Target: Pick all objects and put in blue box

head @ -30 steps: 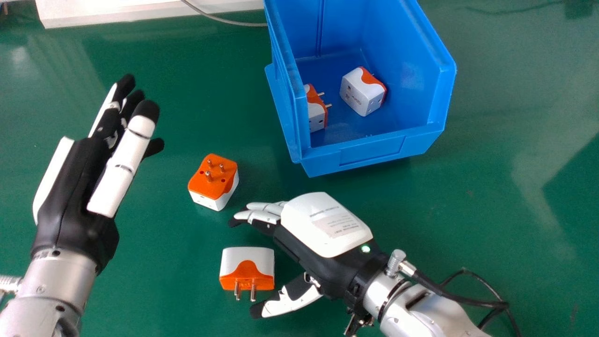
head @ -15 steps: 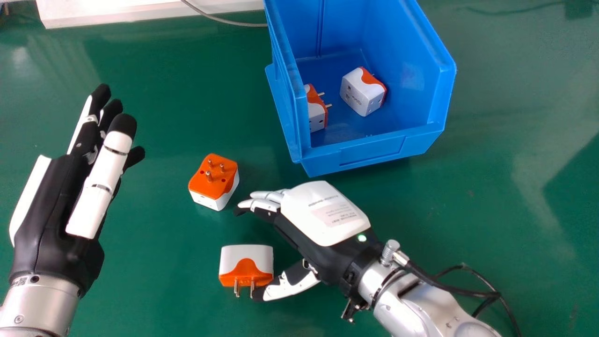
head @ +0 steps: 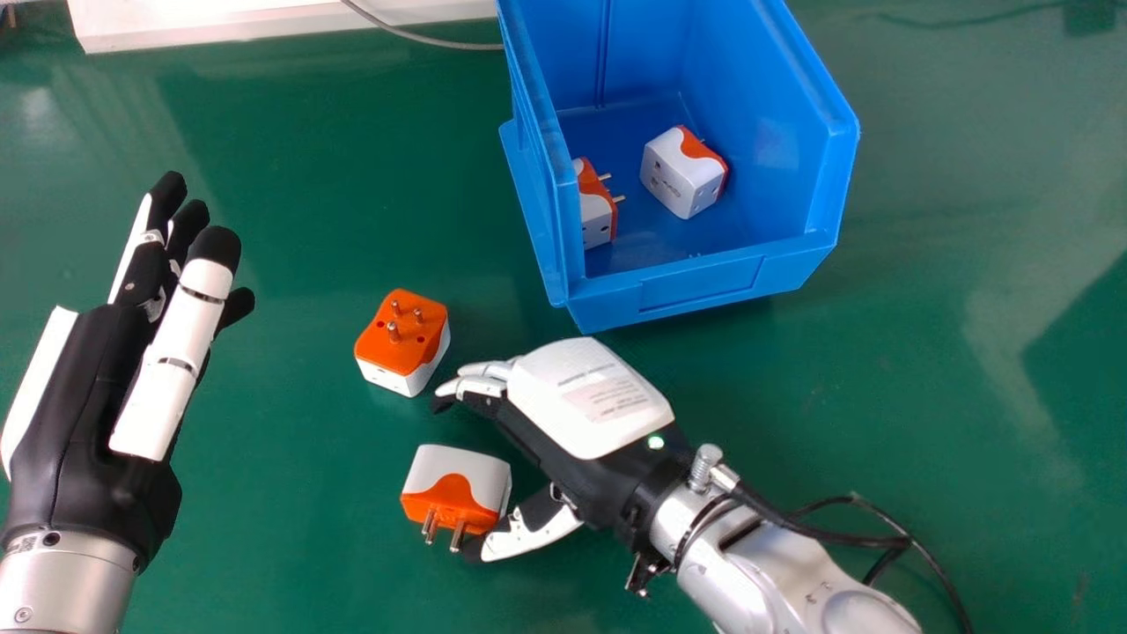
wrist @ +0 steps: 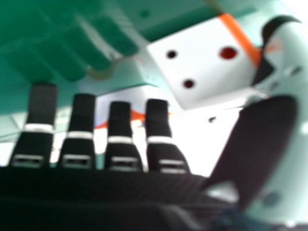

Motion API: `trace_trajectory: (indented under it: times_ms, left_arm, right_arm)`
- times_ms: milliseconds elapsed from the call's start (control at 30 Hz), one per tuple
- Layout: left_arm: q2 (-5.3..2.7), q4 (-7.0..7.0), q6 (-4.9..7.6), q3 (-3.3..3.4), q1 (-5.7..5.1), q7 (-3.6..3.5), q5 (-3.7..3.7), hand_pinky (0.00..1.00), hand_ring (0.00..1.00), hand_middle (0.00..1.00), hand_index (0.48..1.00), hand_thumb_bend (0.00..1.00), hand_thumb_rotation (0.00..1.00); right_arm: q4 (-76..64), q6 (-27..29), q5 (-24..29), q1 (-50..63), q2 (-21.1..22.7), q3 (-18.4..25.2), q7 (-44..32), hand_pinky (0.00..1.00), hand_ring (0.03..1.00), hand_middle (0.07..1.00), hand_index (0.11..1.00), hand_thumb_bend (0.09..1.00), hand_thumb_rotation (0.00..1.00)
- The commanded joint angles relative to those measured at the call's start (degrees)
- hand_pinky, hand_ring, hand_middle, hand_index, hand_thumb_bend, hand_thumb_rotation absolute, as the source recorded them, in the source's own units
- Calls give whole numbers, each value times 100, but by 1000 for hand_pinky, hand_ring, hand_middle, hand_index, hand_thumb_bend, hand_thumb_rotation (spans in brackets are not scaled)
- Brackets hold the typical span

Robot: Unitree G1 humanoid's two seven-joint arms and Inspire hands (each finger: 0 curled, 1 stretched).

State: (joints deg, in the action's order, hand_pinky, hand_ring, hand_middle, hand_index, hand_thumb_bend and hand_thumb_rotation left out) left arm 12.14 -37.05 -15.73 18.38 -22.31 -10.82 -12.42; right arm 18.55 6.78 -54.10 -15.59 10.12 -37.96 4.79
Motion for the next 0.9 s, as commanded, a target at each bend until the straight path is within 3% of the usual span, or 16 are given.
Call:
trace_trajectory:
  times_ms: [0,467,867]
  left_arm:
    - [-3,-159,28,37,12,42,-36,902,965,1000,1000,478,802]
    - [25,-71,-27,-11,143,89,-22,893,960,997,1000,501,800]
    - [19,-172,-127,-63,181,129,-18,888,957,995,1000,501,800]
  right_arm:
    - [-145,15,30,-28,-40,-99,-176,636,779,822,753,581,347]
    - [-307,348,445,93,-26,-177,-378,642,780,817,733,569,349]
    - [-338,274,354,93,-86,-365,-429,617,763,802,732,547,341]
